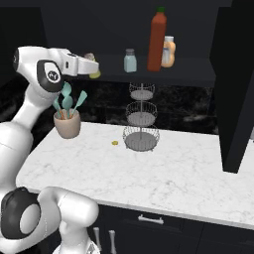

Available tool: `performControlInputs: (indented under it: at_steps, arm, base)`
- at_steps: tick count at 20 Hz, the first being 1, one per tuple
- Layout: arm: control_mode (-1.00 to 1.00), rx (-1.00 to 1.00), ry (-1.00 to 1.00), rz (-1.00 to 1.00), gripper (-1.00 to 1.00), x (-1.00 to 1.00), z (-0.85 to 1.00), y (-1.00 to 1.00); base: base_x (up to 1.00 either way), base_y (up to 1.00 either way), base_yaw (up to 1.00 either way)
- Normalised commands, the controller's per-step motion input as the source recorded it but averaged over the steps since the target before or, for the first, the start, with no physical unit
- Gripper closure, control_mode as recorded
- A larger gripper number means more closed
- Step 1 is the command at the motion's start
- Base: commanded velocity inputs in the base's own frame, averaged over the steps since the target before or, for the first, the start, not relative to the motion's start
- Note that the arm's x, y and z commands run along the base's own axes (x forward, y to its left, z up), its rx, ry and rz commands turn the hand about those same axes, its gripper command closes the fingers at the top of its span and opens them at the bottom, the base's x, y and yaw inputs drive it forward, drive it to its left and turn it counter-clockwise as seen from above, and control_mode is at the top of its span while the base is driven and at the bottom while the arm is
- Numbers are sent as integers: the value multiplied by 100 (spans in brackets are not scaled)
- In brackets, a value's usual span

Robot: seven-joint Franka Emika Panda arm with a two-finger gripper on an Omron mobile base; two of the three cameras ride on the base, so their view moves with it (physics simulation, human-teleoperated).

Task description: Put the shaker and condiment bottle from the counter next to their counterparts in the cabinet.

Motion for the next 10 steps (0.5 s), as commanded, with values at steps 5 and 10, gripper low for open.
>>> performControlInputs:
  at_steps: [5, 10]
  arm:
    - [-100, 0, 0, 0, 100, 22, 0, -9]
    - [-100, 0, 4, 0, 100, 29, 0, -6]
  base:
    - [0, 0, 0]
    - [0, 0, 0]
